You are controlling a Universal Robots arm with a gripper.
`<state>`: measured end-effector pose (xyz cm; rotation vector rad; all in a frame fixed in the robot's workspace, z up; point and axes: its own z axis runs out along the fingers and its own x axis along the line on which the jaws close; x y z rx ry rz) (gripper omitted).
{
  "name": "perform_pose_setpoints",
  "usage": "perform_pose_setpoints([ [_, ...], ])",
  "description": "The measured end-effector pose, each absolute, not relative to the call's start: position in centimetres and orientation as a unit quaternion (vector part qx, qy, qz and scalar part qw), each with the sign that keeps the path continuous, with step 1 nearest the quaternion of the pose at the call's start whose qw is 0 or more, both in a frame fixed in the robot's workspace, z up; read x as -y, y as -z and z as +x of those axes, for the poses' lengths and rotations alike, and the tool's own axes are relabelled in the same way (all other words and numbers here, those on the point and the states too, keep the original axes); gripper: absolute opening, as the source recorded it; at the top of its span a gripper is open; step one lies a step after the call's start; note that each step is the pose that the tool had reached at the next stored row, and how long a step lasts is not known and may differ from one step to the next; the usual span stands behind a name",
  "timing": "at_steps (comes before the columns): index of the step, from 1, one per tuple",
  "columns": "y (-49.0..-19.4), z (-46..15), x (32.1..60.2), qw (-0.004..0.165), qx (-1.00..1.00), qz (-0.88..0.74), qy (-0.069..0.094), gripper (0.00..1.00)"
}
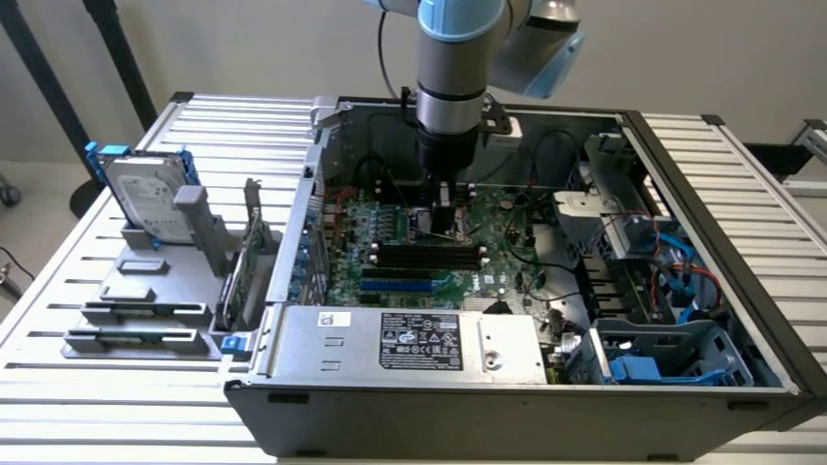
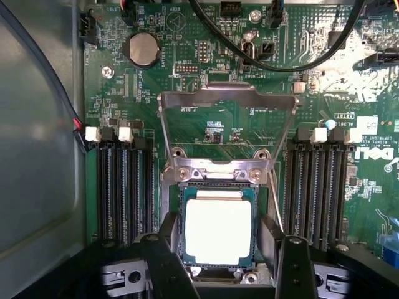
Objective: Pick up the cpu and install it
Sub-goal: 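Place the cpu into insertion slot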
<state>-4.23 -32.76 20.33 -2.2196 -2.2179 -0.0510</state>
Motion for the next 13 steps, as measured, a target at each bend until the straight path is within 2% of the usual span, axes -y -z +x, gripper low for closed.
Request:
perform_pose_setpoints([
  [10, -21.7, -5.0, 32.8, 0.002, 0.707, -0.707, 0.016, 0.62],
  [11, -21.8, -5.2, 32.8, 0.002, 0.707, -0.707, 0.016, 0.6],
  [13, -22.0, -5.6, 32.8, 0.002, 0.707, -0.707, 0.016, 0.47],
])
